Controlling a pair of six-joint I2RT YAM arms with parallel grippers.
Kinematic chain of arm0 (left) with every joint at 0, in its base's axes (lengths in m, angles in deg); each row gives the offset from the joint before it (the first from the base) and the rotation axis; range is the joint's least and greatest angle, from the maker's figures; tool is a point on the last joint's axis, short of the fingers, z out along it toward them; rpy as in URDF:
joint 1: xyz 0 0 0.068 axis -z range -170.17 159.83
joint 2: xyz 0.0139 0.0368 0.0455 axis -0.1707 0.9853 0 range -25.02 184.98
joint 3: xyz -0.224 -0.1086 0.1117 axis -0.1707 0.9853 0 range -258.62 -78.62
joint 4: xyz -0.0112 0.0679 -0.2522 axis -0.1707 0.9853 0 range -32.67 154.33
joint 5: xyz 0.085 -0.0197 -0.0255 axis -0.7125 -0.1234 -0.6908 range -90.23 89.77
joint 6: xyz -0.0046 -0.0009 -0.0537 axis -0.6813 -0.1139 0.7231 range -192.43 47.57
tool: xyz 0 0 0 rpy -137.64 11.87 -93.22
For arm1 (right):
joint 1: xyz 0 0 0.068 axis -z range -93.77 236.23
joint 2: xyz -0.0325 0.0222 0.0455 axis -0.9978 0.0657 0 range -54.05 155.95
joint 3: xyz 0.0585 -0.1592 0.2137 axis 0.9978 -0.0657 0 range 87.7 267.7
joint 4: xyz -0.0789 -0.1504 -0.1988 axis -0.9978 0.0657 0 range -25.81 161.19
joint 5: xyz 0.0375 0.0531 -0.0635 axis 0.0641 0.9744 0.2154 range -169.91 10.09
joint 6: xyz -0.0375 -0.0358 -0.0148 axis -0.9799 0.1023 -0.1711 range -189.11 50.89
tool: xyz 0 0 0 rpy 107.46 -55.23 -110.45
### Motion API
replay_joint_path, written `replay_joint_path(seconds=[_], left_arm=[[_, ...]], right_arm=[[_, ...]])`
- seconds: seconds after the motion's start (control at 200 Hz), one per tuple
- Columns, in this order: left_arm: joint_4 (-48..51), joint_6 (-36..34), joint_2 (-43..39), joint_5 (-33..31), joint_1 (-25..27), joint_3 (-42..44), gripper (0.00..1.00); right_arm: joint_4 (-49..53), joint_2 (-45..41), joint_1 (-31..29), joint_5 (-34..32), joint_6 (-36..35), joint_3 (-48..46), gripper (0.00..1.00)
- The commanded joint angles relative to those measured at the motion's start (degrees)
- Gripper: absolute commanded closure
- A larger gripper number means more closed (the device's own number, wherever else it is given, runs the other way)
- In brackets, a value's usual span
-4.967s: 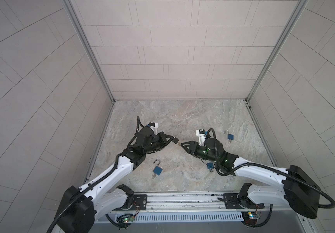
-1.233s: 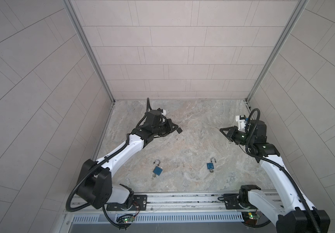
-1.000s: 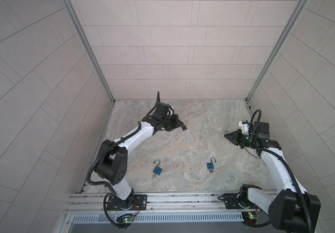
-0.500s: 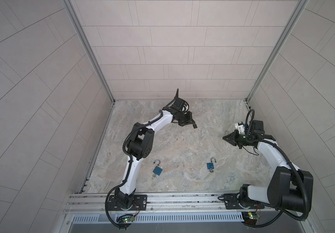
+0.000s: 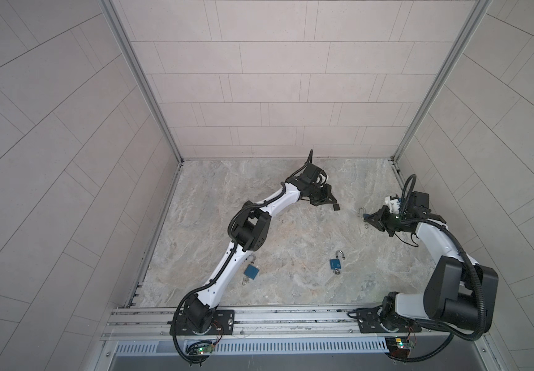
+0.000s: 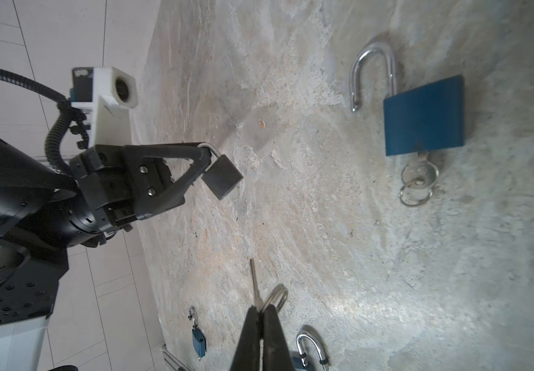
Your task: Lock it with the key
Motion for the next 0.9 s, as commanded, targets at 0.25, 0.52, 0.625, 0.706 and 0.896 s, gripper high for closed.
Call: replay_joint_path(seconds=[0.25, 0.52, 0.625, 0.706, 0.896], left_arm=[[-6.72, 6.54, 10.23, 5.53, -0.77, -13.46, 1.0], [-11.25, 8.96, 13.58, 8.32, -1.29, -14.12, 1.0], [-11.57, 8.51, 13.53, 9.95, -1.28, -14.51, 1.0], [-10.58, 7.14, 13.15, 10.38, -1.33, -14.52, 1.0], [-6.05, 5.91, 14.01, 9.42, -2.51, -16.11, 0.98]], right_arm=[[2.15, -1.89, 0.27, -0.38, -1.08, 1.9, 1.0], [2.17, -1.98, 0.32, -0.06, -0.77, 2.37, 1.0], [2.51, -1.79, 0.32, 0.4, -1.25, 2.75, 1.0], [2.47, -1.61, 0.32, 1.12, -1.33, 2.67, 1.0], [2.29, -1.28, 0.31, 2.4, -1.62, 2.26, 1.0]])
